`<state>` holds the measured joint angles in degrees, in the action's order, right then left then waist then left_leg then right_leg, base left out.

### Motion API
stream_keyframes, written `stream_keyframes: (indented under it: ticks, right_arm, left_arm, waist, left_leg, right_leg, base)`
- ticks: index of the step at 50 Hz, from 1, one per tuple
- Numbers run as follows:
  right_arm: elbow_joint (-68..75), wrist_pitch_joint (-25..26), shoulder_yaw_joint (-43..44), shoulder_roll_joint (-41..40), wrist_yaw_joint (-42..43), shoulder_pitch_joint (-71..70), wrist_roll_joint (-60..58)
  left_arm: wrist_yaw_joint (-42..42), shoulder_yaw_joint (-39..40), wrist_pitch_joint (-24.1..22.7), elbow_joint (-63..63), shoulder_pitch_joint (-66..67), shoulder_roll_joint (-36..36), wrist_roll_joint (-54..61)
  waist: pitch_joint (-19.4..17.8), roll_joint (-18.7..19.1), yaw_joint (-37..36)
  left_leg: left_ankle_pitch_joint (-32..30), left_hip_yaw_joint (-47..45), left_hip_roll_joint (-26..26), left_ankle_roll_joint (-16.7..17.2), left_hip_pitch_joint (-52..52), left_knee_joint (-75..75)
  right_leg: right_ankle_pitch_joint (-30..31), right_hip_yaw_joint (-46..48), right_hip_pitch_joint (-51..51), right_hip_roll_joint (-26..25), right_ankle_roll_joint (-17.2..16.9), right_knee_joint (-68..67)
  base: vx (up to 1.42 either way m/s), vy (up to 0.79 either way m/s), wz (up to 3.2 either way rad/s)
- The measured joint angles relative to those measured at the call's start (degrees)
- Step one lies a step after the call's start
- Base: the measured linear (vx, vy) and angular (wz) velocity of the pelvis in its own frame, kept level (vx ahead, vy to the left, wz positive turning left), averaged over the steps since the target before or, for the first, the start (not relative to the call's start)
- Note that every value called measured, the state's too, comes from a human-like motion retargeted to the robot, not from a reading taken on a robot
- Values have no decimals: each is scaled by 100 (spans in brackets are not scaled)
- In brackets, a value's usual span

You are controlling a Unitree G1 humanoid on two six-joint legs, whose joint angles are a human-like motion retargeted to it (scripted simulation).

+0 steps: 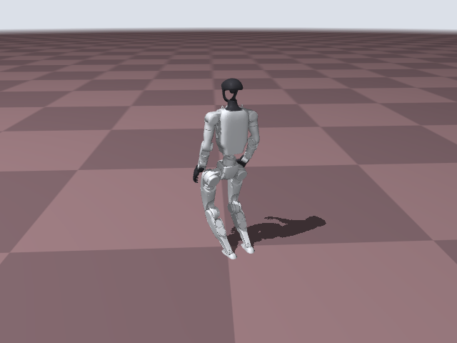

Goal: Run

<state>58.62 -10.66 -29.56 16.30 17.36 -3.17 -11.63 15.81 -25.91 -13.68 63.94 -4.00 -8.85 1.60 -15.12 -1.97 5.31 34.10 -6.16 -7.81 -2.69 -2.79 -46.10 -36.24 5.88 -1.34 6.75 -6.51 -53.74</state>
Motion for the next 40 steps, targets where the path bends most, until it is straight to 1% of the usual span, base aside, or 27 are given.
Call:
stream_keyframes:
  ticks: [2, 3, 5, 7, 8, 10, 12, 13, 15, 20, 25, 30, 35, 40]
  right_arm:
    - [205, -110, -4, -34, -44, -327, -9]
    - [216, -113, -26, -37, -50, -318, -27]
    - [236, -114, -56, -29, -91, -389, -63]
    - [235, -112, -94, -25, -105, -375, -91]
    - [231, -107, -102, -14, -124, -416, -98]
    - [223, -104, -129, -10, -128, -403, -121]
    - [207, -96, -134, 9, -142, -473, -139]
    - [202, -96, -148, 9, -132, -459, -145]
    - [179, -80, -149, 30, -135, -527, -154]
    - [122, -81, -162, 44, -116, -550, -170]
    - [49, -64, -126, 62, -122, -653, -160]
    - [-20, -71, -105, 42, -55, -631, -185]
    - [-69, -73, -50, -2, 46, -633, -218]
    - [-92, -99, -16, -67, 224, -538, -232]
  left_arm:
    - [-68, 117, -111, 305, -332, -10, -5]
    - [-70, 116, -106, 337, -309, -5, -19]
    - [-98, 154, -96, 414, -360, -22, -52]
    - [-95, 153, -85, 445, -327, -18, -83]
    - [-104, 177, -79, 461, -362, -28, -98]
    - [-90, 184, -81, 468, -332, -21, -123]
    - [-81, 225, -72, 474, -388, -33, -137]
    - [-65, 223, -74, 471, -365, -25, -142]
    - [-49, 264, -74, 468, -417, -36, -149]
    - [-4, 293, -69, 453, -389, -27, -171]
    - [25, 327, -41, 452, -452, -70, -215]
    - [92, 277, -38, 434, -419, -131, -333]
    - [187, 212, -52, 372, -483, -266, -495]
    - [320, 123, -109, 266, -485, -289, -634]
  waist:
    - [333, 36, 46]
    - [320, 24, 49]
    - [520, 51, 53]
    - [496, 31, 60]
    - [576, 46, 63]
    - [533, 24, 76]
    - [602, 44, 84]
    - [556, 27, 94]
    - [607, 43, 108]
    - [527, 2, 178]
    - [611, -12, 259]
    - [589, -84, 355]
    - [710, -94, 392]
    - [668, -113, 394]
  left_leg:
    - [15, 34, -6, -10, 528, 25]
    - [29, 15, -3, -7, 599, -109]
    - [-9, 14, 8, -6, 820, -25]
    - [4, -16, 13, -4, 917, -201]
    - [-24, -12, 16, -5, 979, -103]
    - [-4, -46, 26, -2, 1061, -283]
    - [-31, -49, 37, -3, 1126, -158]
    - [-10, -70, 43, -2, 1159, -285]
    - [-30, -75, 52, 1, 1201, -158]
    - [11, -139, 67, 17, 1317, -372]
    - [-57, -163, 43, 41, 1375, -127]
    - [-71, -214, 9, 64, 1494, -278]
    - [-147, -190, -8, 92, 1573, -46]
    - [-132, -173, 40, 145, 1755, -333]
  right_leg:
    - [-8, 19, 508, -29, 10, 55]
    - [-21, 15, 568, -5, 5, -65]
    - [19, 14, 799, -32, 13, 12]
    - [7, -1, 885, -3, 5, -152]
    - [35, -3, 961, -24, 7, -67]
    - [19, -17, 1032, 4, 0, -231]
    - [55, -28, 1116, -33, 5, -121]
    - [38, -37, 1141, -13, 3, -238]
    - [67, -51, 1211, -46, 10, -142]
    - [47, -91, 1360, -12, 9, -410]
    - [93, -124, 1545, -9, 2, -384]
    - [68, -154, 1728, 82, -13, -675]
    - [66, -144, 1887, 78, -2, -584]
    - [23, -114, 1965, 75, 28, -682]
  base:
    - [2, 1, 21]
    - [0, 0, 0]
    - [0, 0, 0]
    - [0, 0, 0]
    - [0, 0, 0]
    - [0, 0, 0]
    - [0, 0, 0]
    - [0, 0, 0]
    - [0, 0, 0]
    - [0, 0, 0]
    - [0, 0, 0]
    - [0, 0, 0]
    - [-1, -2, 0]
    - [-6, -7, 2]
